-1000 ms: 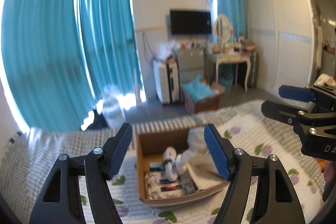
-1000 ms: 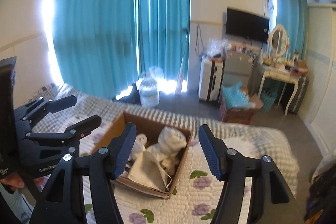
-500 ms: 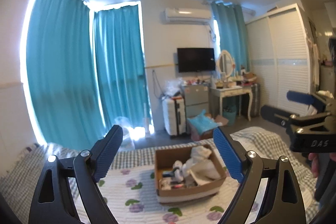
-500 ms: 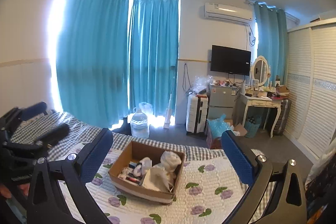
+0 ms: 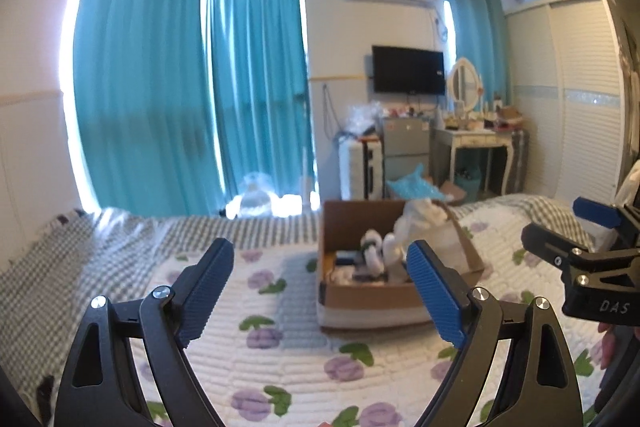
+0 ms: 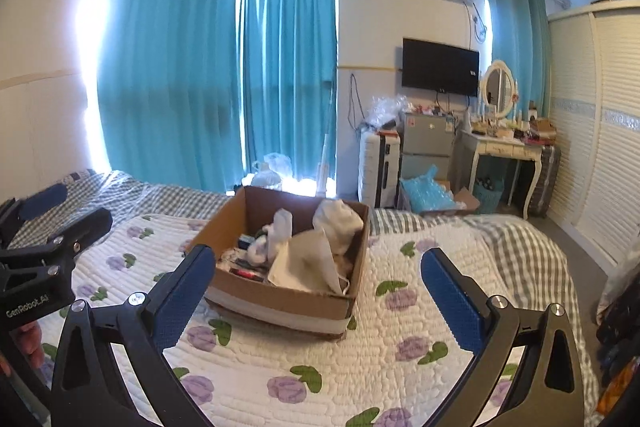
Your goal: Organize soft objects
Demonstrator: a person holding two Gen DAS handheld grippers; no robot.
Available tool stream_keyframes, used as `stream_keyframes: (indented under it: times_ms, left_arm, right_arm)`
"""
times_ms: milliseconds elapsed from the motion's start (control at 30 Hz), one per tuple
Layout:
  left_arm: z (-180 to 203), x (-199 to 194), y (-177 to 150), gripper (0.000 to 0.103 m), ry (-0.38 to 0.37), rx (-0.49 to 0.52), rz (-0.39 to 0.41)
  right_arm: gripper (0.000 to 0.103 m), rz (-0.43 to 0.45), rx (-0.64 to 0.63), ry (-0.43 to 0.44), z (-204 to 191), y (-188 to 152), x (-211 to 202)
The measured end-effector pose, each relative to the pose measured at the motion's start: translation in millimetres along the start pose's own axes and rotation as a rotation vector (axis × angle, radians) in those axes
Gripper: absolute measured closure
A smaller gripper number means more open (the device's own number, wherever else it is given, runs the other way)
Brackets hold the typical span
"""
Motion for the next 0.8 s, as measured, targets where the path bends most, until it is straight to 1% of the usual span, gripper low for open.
stream_keyframes:
  times_ms: [133, 267, 800]
  left_arm:
    - [-2.1, 2.4, -6.5, 0.013, -0.001, 0.009, -0.023]
    - [-6.0, -5.2, -13.0, 0.013, -0.012, -0.011, -0.029]
    - [-2.8, -2.1, -21.7, 0.013, -0.029, -0.001, -0.058]
  right_arm:
    - [0.0, -0.021, 0.013, -0.02, 6.2, -7.6, 7.1]
    - [0.0, -0.033, 0.015, -0.021, 7.1, -9.9, 7.9]
    - [0.0, -0.037, 0.013, -0.032, 7.0, -10.4, 6.6]
Point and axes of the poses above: each gripper's, at about its wrist camera, not at the fingertips, and x roughly the way its jaws point, z to its right, y to its top, the point moved 9 cm from there along x, roughly the way its jaws point, and after that the axes turned 12 degrees about y, right-handed, at the moved point
